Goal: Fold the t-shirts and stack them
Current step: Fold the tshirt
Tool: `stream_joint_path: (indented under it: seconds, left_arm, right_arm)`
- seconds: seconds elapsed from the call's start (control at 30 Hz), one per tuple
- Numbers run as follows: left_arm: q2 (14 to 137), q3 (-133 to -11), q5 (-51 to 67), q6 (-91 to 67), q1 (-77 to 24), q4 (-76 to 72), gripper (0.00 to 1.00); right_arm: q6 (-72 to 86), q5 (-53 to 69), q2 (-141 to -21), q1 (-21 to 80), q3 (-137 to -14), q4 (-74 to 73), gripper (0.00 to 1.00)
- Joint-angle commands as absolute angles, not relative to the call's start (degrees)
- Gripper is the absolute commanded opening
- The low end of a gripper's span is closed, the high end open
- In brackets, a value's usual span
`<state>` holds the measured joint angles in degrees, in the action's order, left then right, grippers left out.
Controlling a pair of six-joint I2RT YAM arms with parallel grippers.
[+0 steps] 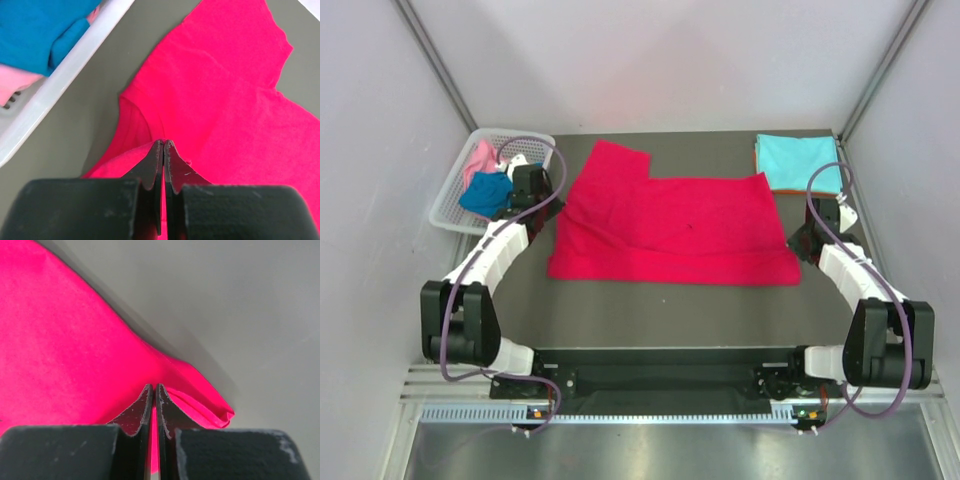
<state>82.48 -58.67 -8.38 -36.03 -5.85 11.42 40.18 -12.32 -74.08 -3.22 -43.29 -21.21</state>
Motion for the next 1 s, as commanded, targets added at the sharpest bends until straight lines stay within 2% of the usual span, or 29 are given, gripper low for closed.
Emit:
stream_joint_path:
  seconds: [0.0,0.97]
  left_arm:
    - [84.28,-61.96,-7.47,-35.42,-5.27,6.06,0.0]
    - [93.24,-68.64,-9.76,-33.22,-4.48,6.25,0.0]
  right_arm:
    - [39.46,-11.87,-75.93,-4.22,-45.35,-17.93,0.0]
    - [37.88,-5.71,-82.35,-6.94,-49.57,-13.01,0.0]
